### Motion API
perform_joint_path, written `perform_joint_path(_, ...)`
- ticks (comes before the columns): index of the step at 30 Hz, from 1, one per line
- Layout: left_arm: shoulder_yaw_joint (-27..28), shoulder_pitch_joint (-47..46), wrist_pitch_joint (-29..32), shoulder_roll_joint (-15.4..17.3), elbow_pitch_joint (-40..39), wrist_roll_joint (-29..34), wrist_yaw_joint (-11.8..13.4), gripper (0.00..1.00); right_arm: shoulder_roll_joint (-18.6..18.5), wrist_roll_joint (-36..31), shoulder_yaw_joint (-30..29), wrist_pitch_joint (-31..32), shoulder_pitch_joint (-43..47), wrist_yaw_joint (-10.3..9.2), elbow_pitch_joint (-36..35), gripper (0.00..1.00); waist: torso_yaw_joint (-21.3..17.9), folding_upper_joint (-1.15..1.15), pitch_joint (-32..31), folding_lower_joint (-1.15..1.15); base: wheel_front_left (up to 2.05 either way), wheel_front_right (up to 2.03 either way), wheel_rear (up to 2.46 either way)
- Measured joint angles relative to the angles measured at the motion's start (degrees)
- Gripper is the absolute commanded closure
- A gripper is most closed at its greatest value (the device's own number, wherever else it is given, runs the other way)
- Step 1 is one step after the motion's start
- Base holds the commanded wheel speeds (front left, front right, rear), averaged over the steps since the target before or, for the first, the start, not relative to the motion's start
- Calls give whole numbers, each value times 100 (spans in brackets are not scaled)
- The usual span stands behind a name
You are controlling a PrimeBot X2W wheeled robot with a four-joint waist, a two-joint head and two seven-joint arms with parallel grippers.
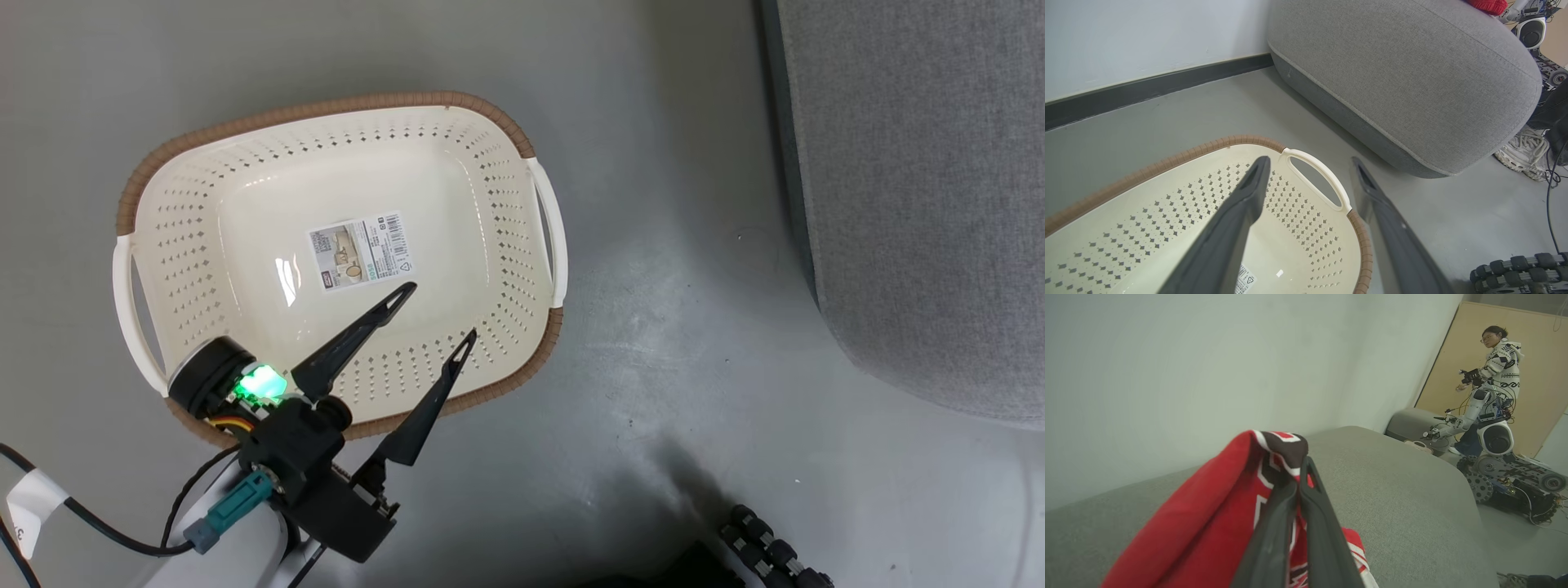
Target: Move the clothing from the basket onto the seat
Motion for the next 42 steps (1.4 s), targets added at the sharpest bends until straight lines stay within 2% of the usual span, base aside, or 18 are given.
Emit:
perform_joint_path(4, -34, -18, 0, -73, 62, -9, 0, 0, 113, 11, 52, -119, 209, 23, 341, 100, 23, 0, -41, 0, 0, 0, 0)
perform_joint_path(10, -81, -119, 0, -203, 111, -42, 0, 0, 126, 30, 218, -290, 362, 386, 738, 100, 78, 0, -161, 0, 0, 0, 0)
perform_joint_path(14, -185, -177, -1, -301, 169, -57, 0, 0, 18, 30, 248, -385, 357, 547, 951, 100, 130, -1, -276, 0, 0, 0, 0)
perform_joint_path(15, -196, -204, 0, -339, 181, -60, 0, 0, -30, 30, 255, -402, 355, 584, 985, 83, 146, -1, -310, 0, 0, 0, 0)
perform_joint_path(16, -196, -216, -1, -378, 189, -71, 0, 0, -67, 29, 272, -434, 352, 619, 1003, 61, 163, -1, -345, 0, 0, 0, 0)
perform_joint_path(18, -210, -221, -1, -446, 231, -105, 0, 0, -116, 27, 318, -444, 335, 688, 1034, 0, 198, -1, -419, 0, 0, 0, 0)
perform_joint_path(36, -358, -220, 0, -995, 757, -330, 0, 0, -280, -240, 744, -550, 344, 1127, 1467, 0, 502, -1, -1291, -1, 0, 0, 0)
perform_joint_path(42, -243, -192, 0, -1149, 1032, -431, 0, 0, -90, -304, 950, -552, 388, 1217, 1491, 0, 644, -1, -1680, -1, 0, 0, 0)
